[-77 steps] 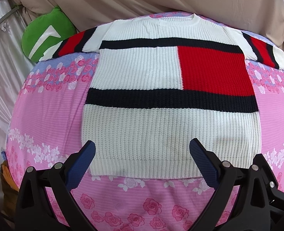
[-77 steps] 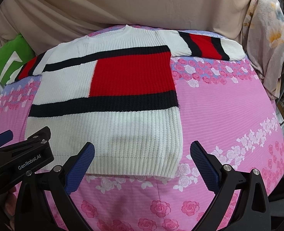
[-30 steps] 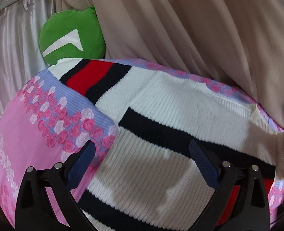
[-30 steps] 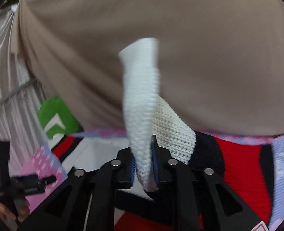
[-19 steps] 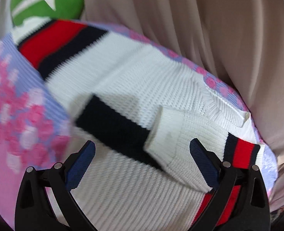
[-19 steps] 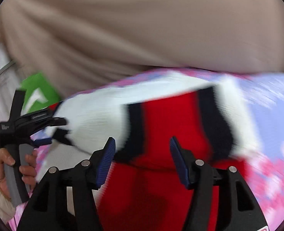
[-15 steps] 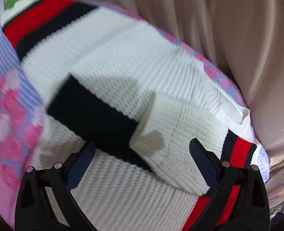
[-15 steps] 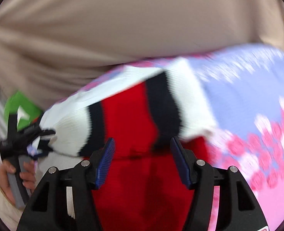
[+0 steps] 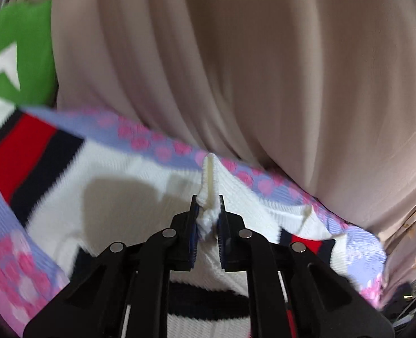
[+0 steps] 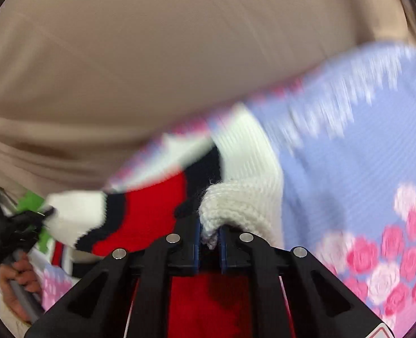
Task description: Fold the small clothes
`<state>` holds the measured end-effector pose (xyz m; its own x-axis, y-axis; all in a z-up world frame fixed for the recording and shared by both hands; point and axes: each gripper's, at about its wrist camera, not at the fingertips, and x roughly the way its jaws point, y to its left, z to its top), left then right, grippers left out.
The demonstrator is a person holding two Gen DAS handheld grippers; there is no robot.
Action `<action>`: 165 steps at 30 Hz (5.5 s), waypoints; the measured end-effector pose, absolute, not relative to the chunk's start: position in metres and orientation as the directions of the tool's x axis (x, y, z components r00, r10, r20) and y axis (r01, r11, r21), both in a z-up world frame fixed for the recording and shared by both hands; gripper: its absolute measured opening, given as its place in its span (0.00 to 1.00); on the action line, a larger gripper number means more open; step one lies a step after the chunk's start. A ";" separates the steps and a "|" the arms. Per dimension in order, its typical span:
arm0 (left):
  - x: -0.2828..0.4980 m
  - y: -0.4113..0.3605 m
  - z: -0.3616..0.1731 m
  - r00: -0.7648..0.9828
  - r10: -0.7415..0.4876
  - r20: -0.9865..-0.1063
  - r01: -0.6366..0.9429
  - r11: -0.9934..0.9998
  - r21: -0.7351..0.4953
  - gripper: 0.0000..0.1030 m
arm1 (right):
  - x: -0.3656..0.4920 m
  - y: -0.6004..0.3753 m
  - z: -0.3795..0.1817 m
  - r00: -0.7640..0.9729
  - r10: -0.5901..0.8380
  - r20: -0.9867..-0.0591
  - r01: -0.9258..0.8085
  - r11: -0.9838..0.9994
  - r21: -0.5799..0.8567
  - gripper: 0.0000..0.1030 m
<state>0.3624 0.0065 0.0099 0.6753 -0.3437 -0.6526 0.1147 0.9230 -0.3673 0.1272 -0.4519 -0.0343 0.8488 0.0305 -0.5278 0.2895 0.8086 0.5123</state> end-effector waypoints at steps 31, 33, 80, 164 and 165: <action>0.384 0.327 -0.055 0.609 0.086 -0.789 -0.515 0.799 -0.311 0.71 | 0.030 -0.244 -0.053 0.591 0.136 -0.795 0.064 0.975 0.214 0.32; 0.396 0.353 -0.061 0.614 0.068 -0.786 -0.528 0.776 -0.345 0.71 | 0.030 -0.221 -0.057 0.570 0.160 -0.806 0.042 0.974 0.222 0.32; 0.318 0.042 -0.045 0.586 -0.367 -0.722 -0.199 0.799 -0.567 0.58 | 0.142 -0.378 -0.035 0.743 0.051 -0.668 0.245 0.907 0.342 0.57; 0.197 0.132 -0.017 0.578 -0.149 -0.802 0.001 0.983 -0.182 0.45 | 0.083 -0.364 -0.075 0.635 -0.146 -0.758 0.368 0.920 0.131 0.21; 0.176 0.135 -0.020 0.549 -0.153 -0.821 0.009 0.984 -0.177 0.46 | 0.052 -0.353 -0.076 0.607 -0.115 -0.786 0.348 0.928 0.133 0.23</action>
